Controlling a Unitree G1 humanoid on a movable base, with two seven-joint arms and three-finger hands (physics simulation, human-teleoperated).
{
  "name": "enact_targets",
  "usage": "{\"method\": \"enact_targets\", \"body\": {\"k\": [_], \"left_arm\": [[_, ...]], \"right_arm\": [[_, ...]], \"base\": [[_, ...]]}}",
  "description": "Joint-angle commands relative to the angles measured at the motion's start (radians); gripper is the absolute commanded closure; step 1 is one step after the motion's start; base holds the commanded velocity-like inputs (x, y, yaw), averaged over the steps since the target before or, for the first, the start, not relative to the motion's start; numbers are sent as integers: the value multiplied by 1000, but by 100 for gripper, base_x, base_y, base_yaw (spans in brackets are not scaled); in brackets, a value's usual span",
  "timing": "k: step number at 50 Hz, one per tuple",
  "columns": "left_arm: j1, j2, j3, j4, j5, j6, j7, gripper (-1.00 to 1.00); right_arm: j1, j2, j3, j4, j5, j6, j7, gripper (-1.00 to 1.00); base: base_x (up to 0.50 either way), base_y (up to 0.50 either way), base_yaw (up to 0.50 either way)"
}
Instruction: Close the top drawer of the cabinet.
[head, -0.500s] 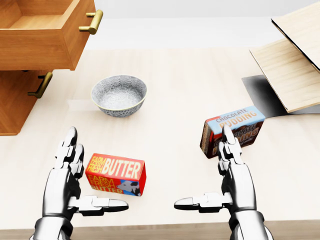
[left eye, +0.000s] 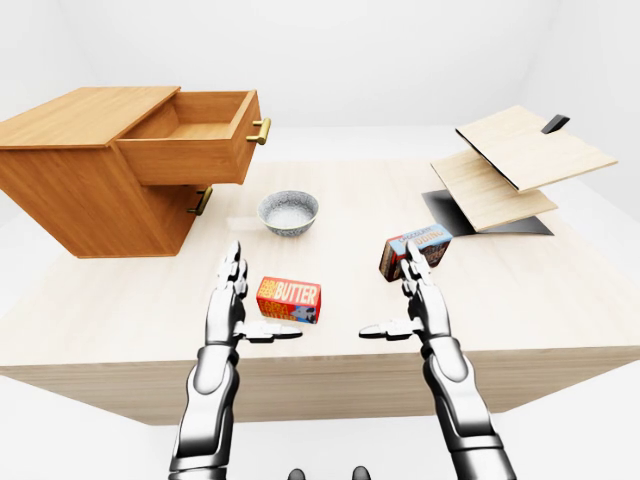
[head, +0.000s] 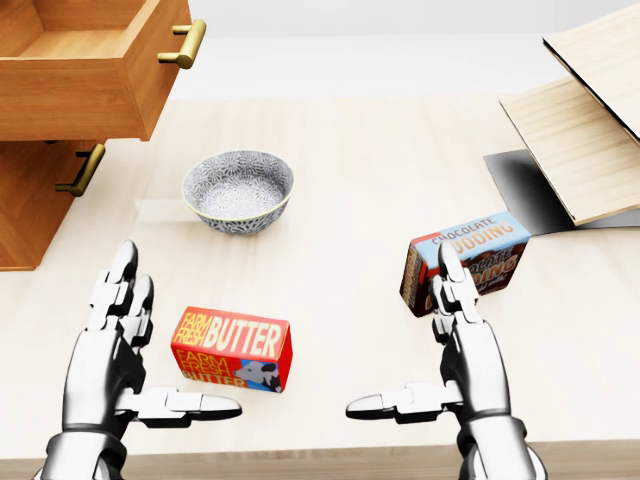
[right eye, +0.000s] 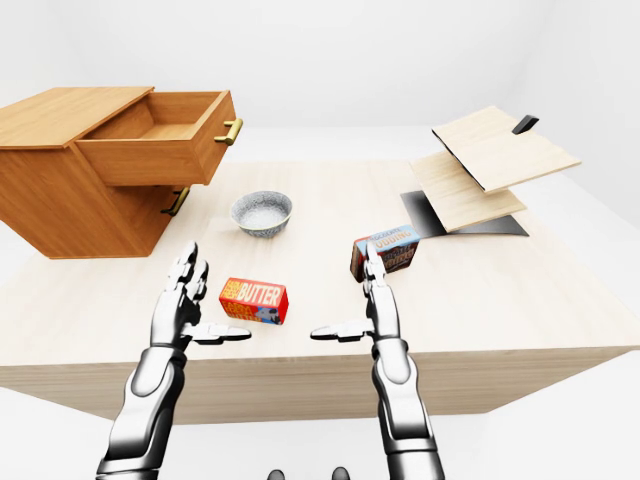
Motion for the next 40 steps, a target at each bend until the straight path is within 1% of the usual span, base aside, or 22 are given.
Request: {"method": "enact_targets", "body": {"k": [1,2,3,5,6,7,8,9,10,11,12,17,20,28,33,40], "left_arm": [[41,4,8,-143,5,-25,-24,-100],[46,4,9,-161,8,-27,-28,-100],[52,2,12,-189,3,-19,-31,-100],[58,3,17,-232,-4,12,-40,-100],[65,5,21,-273,-17,40,-53,-100],[65,5,22,-276,-17,41,-55,-100],[70,6,30,-313,-32,53,-66,-100],[69,5,36,-331,-38,65,-68,-100],[65,8,48,-368,-52,95,-72,-100],[64,8,54,-384,-58,100,-75,-100],[64,8,63,-405,-70,100,-79,-100],[72,8,96,-495,-110,100,-91,-100],[76,9,120,-591,-142,100,-90,-100],[56,17,179,-730,-208,100,-75,-100],[47,23,219,-801,-251,100,-61,-100],[56,22,238,-835,-268,100,-62,-100]], "right_arm": [[6,-4,-1,-93,-9,55,13,-100],[6,-5,0,-101,-13,62,15,-100],[7,-7,3,-113,-18,69,20,-100],[4,-10,1,-110,-24,60,27,-100],[-2,-12,-5,-119,-20,79,32,-100],[-3,-12,-6,-119,-20,80,33,-100],[-3,-14,-6,-140,-24,96,36,-100],[-3,-13,-8,-150,-24,103,38,-100],[-2,-14,-10,-181,-24,126,41,-100],[-2,-14,-11,-197,-26,137,41,-100],[-1,-14,-12,-218,-26,148,43,-100],[10,-14,-12,-304,-30,148,52,-100],[14,-15,-13,-351,-30,148,59,-100],[21,-17,-22,-423,-23,148,71,-100],[25,-18,-32,-469,-18,148,76,-100],[34,-17,-30,-491,-20,148,74,-100]], "base": [[0,0,0],[0,0,0],[0,0,0],[0,0,0],[0,0,0],[0,0,0],[0,0,0],[0,0,0],[0,0,0],[0,0,0],[0,0,0],[0,0,0],[0,0,0],[0,0,0],[0,0,0],[0,0,0]]}}
